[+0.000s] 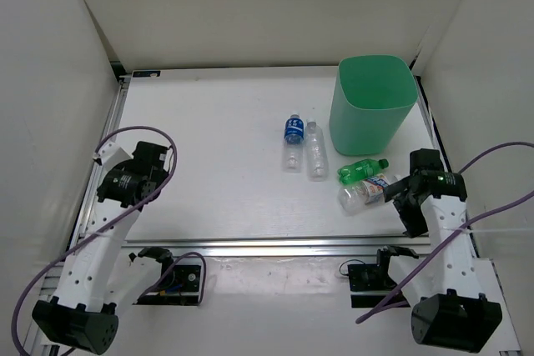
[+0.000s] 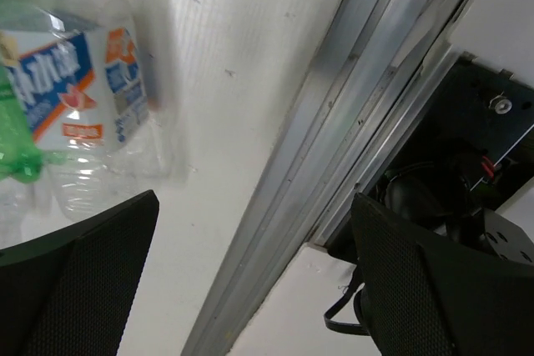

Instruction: Put the plastic bottles in the bin

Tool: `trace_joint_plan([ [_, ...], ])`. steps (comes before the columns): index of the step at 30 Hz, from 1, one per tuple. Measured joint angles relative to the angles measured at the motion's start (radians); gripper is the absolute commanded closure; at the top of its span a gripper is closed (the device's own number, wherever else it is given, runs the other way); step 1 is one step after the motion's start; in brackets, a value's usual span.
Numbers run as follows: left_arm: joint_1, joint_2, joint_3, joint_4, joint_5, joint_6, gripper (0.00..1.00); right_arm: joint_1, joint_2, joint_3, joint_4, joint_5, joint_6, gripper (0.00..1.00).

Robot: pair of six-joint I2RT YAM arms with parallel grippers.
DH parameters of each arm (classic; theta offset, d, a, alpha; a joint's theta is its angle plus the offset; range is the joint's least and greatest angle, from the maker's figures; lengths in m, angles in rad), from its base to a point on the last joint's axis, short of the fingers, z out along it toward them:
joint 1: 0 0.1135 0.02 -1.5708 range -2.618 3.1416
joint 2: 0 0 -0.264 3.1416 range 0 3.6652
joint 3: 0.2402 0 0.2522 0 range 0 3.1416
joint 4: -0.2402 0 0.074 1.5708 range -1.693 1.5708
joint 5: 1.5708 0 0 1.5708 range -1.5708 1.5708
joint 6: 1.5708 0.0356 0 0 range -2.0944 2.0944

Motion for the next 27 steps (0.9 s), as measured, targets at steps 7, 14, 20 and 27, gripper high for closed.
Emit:
trace_joint_plan([
  [7,0.0,-0.089,-0.017,0.021,0.002,0.014,0.0,-0.014,0.049,-0.103,0.025,-0.154,-0.05,0.01],
  [14,0.0,-0.159,-0.066,0.063,0.018,0.069,0.0,-0.045,0.112,-0.099,0.085,-0.288,-0.082,0.01],
  [20,0.0,-0.175,-0.074,0.114,0.027,0.138,0.0,-0.059,0.206,-0.061,0.166,-0.341,-0.116,0.01],
  [27,0.0,-0.159,-0.074,0.125,0.04,0.169,0.0,-0.06,0.185,-0.069,0.305,-0.343,-0.135,0.01],
])
